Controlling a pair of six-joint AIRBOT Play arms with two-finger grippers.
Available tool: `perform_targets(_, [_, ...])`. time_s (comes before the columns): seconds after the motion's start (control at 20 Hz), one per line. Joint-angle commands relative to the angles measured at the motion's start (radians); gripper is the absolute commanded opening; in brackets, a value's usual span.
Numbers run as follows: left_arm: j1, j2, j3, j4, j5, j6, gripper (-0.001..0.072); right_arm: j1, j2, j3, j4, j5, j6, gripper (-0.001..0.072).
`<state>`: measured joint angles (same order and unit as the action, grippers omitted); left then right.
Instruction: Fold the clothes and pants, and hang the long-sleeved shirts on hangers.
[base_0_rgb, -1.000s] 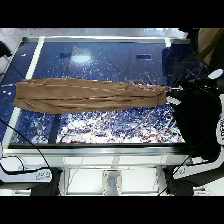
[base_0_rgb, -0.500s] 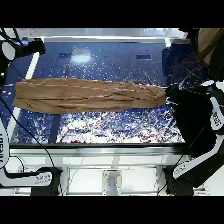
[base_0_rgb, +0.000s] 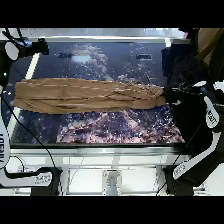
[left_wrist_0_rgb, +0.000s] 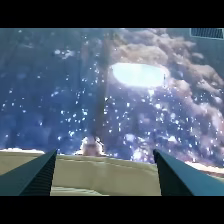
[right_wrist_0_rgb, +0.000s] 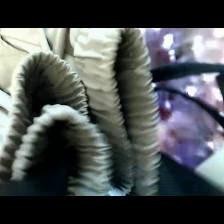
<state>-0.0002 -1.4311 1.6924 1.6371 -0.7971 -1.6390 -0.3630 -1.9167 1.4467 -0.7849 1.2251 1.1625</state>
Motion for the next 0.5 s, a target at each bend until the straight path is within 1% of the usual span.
perform_targets(0.0, [-0.001,-0.013,0.0,0.0,-0.001,0.001,0.0712,0.02,-0.01,0.01,0.029,-0.006,-0.004,0.0129])
perform_targets(0.05, [-0.005,-0.024,0.0,0.0,-0.007,0.001,0.0642,0.02,-0.009,0.028,0.037,0.014,-0.005,0.0041])
perform_targets(0.1, [-0.011,-0.037,0.0,0.0,-0.021,0.002,0.0418,0.02,-0.009,0.053,0.043,0.055,-0.005,0.0034])
perform_targets(0.15, [-0.022,-0.055,0.0,0.0,-0.043,0.002,0.0134,0.02,-0.008,0.088,0.047,0.117,-0.004,0.0034])
perform_targets(0.2, [-0.038,-0.072,0.0,0.0,-0.064,0.005,0.0008,0.02,0.002,0.119,0.051,0.183,-0.004,0.0033])
perform_targets(0.3, [-0.079,-0.104,0.0,0.0,-0.108,0.005,0.0009,0.02,0.061,0.163,0.05,0.287,0.021,0.0033])
perform_targets(0.45, [-0.163,-0.137,0.0,0.0,-0.179,0.005,0.0008,0.02,0.233,0.18,0.048,0.367,0.072,0.0033])
